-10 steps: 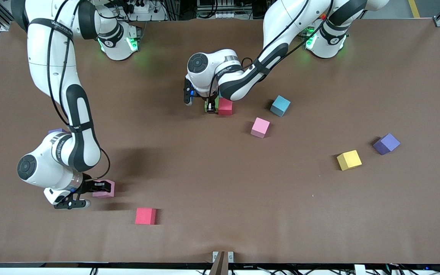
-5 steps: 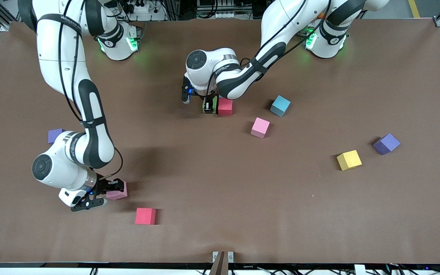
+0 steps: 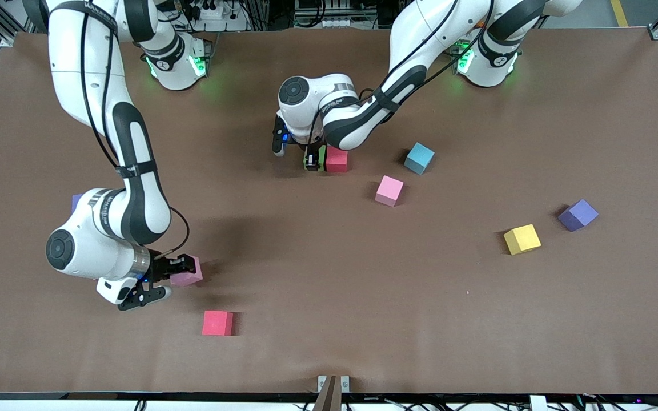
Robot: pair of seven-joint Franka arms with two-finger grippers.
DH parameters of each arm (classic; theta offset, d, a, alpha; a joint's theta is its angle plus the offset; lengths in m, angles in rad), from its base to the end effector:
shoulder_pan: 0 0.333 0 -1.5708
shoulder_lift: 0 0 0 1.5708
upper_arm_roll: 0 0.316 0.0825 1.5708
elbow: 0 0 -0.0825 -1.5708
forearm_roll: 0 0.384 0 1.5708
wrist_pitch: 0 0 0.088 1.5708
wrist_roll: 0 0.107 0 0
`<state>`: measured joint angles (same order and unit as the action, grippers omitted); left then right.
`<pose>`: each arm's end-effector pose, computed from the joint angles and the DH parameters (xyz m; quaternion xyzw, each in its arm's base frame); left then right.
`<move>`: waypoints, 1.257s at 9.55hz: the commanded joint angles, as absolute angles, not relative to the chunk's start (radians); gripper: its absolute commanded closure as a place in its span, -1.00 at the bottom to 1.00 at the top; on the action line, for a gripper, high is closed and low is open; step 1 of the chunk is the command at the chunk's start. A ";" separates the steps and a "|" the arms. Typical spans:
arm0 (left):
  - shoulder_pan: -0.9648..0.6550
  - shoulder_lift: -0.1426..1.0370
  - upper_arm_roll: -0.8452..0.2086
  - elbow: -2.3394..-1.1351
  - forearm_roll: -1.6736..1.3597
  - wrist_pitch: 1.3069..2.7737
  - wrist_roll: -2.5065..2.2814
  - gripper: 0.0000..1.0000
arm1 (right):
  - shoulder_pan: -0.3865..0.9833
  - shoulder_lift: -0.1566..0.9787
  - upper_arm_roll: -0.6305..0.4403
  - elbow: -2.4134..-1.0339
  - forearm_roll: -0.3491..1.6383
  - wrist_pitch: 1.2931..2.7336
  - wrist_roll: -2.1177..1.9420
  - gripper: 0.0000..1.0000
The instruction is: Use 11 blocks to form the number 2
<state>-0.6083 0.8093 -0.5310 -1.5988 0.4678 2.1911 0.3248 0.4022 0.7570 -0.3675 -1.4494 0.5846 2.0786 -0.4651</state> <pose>0.3413 -0.5918 0.1945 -0.6830 0.7292 0.0403 0.0080 0.7095 0.1011 0.2539 -0.9823 -0.1376 0.0044 0.1267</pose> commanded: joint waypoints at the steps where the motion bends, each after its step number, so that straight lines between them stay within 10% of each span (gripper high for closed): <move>1: -0.611 0.819 -0.525 -1.586 0.497 2.197 0.314 1.00 | 0.403 0.730 -0.360 -1.468 0.566 2.037 -0.476 0.35; 11: -0.604 0.821 -0.532 -1.594 0.503 2.197 0.284 0.95 | 0.468 0.718 -0.368 -1.466 0.554 2.037 -0.498 0.35; 12: -0.606 0.821 -0.532 -1.595 0.503 2.197 0.226 -0.98 | 0.469 0.719 -0.368 -1.466 0.554 2.037 -0.500 0.36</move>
<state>-0.6044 0.8096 -0.5298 -1.5980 0.4696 2.1916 0.2927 0.4638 0.7412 -0.3666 -1.4495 0.5666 2.0373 -0.4868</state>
